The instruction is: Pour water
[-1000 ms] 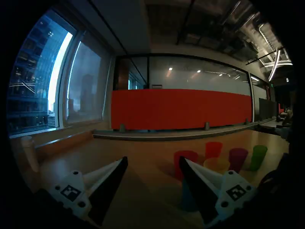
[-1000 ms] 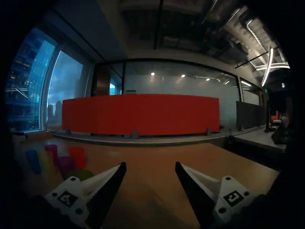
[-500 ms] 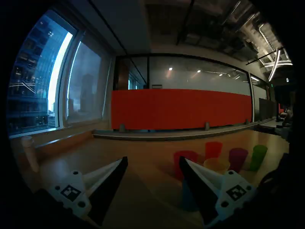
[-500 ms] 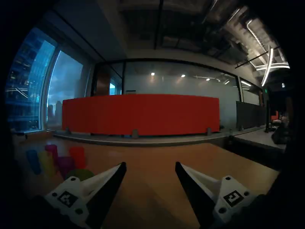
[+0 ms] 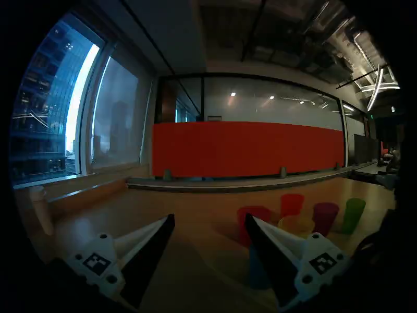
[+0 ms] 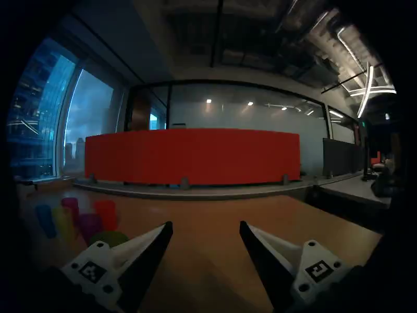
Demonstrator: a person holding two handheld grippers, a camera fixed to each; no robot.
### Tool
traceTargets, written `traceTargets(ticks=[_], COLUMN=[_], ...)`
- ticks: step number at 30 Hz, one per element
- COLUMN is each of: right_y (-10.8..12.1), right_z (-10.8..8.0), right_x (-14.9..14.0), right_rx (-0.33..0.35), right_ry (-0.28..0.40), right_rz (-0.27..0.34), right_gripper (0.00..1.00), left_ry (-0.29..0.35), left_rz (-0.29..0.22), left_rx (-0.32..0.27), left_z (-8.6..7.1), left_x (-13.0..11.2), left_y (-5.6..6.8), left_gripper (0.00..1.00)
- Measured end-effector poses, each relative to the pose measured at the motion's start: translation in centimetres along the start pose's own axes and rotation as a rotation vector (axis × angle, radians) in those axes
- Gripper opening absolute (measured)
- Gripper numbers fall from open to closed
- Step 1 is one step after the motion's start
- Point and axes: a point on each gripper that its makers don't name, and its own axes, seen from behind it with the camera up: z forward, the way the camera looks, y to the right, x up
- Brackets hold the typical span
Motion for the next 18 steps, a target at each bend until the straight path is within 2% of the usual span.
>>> traceTargets(ticks=[18], right_y=[0.06], right_z=[-0.08], right_x=[-0.05], right_rx=[0.000], right_ry=[0.000], right_rz=[0.000], right_gripper=[0.99], left_ry=[0.000], left_rz=[0.000], left_rx=[0.000], left_z=[-0.03], left_x=[0.00], left_y=[0.07], left_gripper=[1.00])
